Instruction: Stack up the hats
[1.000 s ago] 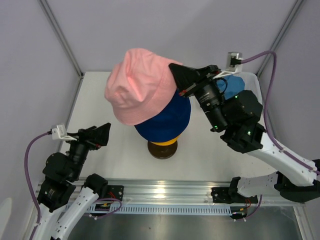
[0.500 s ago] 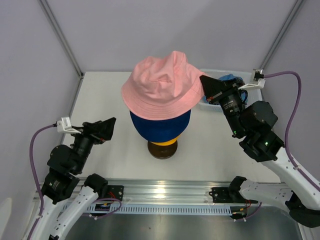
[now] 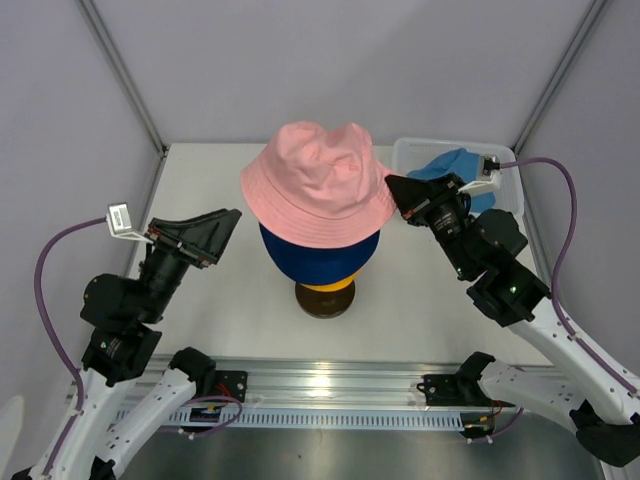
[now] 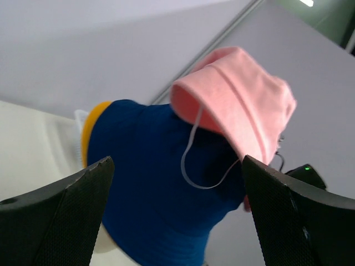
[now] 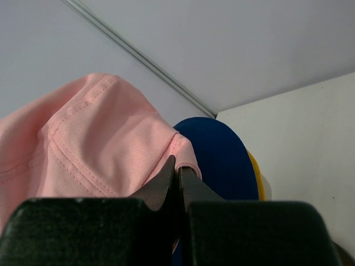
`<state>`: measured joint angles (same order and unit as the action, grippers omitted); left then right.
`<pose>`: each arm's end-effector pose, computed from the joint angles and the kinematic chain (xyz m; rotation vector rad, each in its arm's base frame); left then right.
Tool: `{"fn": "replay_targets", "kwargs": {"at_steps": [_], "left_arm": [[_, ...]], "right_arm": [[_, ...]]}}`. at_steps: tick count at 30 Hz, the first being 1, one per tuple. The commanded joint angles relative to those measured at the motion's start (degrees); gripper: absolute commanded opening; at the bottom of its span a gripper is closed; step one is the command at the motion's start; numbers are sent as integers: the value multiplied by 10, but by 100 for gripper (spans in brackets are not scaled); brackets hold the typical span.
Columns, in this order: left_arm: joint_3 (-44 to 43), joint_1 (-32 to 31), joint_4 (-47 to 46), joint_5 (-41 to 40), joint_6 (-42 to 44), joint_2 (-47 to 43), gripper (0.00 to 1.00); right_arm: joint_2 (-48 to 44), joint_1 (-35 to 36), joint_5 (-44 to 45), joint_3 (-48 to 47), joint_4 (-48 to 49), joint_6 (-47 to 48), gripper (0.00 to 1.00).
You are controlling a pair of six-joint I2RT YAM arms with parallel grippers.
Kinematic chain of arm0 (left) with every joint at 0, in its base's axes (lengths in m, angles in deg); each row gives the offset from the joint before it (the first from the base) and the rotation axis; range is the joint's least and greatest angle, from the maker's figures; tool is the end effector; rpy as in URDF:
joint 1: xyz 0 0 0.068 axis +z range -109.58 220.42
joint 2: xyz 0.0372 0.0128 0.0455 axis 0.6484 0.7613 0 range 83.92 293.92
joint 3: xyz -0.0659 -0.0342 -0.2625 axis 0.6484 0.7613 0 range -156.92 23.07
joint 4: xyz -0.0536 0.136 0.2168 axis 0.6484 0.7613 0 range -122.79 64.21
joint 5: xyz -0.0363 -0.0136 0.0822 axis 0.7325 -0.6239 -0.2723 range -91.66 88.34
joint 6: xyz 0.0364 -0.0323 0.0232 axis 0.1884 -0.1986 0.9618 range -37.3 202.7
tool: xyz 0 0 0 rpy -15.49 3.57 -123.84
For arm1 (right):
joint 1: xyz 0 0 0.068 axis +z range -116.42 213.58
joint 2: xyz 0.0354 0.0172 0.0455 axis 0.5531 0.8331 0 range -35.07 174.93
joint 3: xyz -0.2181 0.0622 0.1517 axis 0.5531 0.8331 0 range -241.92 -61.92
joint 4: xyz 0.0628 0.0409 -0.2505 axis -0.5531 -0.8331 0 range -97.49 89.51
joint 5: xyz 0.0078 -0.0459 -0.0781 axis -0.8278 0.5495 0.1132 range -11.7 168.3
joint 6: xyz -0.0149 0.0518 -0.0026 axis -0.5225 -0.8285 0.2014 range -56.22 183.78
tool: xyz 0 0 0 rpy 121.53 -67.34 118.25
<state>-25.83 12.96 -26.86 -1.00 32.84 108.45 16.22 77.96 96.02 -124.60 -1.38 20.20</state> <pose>0.0728 -0.0383 0.4135 -0.2494 1.3148 -1.1661 0.1429 0.1247 0.4464 0.2626 1.4575 1.0520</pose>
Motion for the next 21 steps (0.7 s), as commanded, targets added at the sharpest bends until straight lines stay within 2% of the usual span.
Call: {"fn": "replay_targets", "kwargs": {"at_steps": [1, 11, 15, 18, 21], "left_arm": [[-36, 2, -75, 50, -48, 31, 99], [-81, 1, -113, 80, -83, 109, 99], [-79, 2, -146, 114, -117, 154, 94], [-93, 2, -140, 123, -130, 185, 81], [-82, 1, -140, 105, -134, 183, 33]], "right_arm": [[-11, -2, -21, -2, 31, -12, 0], [-12, -4, -20, 1, 55, -6, 0], [-12, -3, -17, 2, 61, -4, 0], [-9, -3, -20, 3, 65, -5, 0], [-8, -3, -21, 2, 67, 0, 0]]}}
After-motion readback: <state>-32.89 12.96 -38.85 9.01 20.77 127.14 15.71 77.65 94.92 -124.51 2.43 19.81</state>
